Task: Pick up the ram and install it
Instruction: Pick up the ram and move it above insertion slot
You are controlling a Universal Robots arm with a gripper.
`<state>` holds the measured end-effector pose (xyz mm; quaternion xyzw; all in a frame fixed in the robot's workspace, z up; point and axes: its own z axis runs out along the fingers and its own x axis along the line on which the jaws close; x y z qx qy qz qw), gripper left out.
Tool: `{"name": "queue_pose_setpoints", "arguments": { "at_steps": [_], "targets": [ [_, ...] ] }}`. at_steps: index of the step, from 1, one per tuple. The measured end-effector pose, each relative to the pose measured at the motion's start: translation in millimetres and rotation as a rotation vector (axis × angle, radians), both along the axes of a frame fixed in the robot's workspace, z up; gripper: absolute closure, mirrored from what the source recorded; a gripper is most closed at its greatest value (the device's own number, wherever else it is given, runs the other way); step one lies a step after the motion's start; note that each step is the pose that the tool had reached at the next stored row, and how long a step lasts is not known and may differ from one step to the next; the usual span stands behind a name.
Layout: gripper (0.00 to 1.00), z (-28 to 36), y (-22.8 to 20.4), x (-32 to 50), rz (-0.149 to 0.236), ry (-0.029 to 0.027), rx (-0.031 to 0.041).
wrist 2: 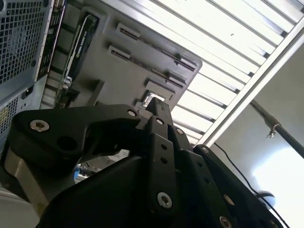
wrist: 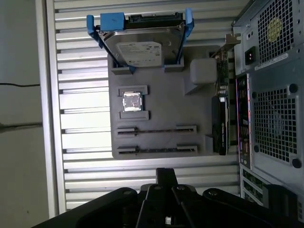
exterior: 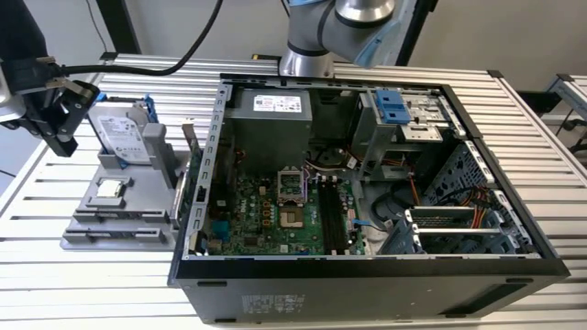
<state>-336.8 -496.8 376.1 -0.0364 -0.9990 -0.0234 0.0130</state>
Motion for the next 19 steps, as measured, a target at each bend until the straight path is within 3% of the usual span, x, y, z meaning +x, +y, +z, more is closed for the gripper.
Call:
{"name": "queue_pose_setpoints", "arguments": {
  "at_steps": [12, 19],
  "targets": [
    [1.0, 0.0, 0.0, -0.2, 0.003, 0.0003, 0.0],
    [1.0, -0.1, 0.0, -0.2, 0.126, 0.0003, 0.0]
  ]
}}
